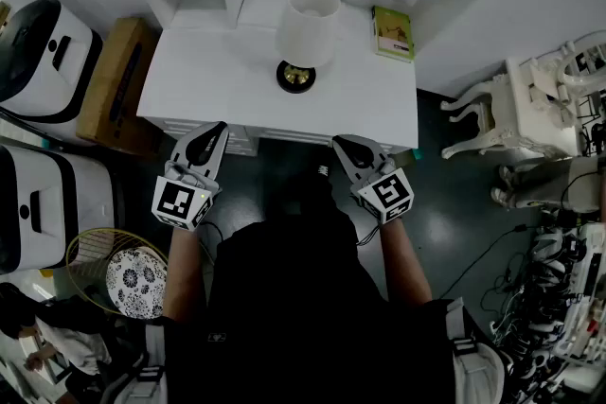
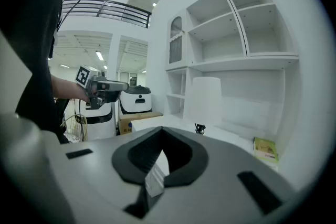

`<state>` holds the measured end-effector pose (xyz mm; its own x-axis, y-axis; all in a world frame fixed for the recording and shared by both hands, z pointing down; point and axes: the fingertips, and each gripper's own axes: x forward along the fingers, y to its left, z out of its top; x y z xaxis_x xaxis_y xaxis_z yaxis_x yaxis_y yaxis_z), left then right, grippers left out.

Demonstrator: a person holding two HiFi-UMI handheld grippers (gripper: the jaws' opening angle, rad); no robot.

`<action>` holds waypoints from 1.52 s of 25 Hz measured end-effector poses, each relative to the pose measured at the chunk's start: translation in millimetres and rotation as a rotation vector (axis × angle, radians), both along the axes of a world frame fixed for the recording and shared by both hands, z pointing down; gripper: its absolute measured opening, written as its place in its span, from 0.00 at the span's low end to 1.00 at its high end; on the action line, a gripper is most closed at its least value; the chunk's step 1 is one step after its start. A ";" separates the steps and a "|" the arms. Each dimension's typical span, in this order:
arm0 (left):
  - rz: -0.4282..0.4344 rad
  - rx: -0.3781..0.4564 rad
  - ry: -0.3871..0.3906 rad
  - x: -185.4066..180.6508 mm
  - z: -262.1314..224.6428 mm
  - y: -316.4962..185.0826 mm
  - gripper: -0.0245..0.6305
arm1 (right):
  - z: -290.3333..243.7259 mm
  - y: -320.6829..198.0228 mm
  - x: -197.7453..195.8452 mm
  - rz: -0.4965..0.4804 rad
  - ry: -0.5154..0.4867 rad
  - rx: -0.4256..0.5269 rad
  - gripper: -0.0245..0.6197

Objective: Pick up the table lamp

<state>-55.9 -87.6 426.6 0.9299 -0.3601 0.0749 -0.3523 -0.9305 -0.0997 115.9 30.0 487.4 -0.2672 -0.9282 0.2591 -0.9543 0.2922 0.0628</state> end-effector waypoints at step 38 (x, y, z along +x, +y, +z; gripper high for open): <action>-0.035 -0.098 0.023 1.0 5.9 -7.9 0.06 | 36.5 -61.5 37.3 0.022 -0.060 0.013 0.24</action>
<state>-54.8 -95.6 432.5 0.9186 -0.3847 0.0904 -0.3863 -0.9224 0.0000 153.2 -31.5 523.9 -0.2618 -0.9371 0.2307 -0.9625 0.2710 0.0087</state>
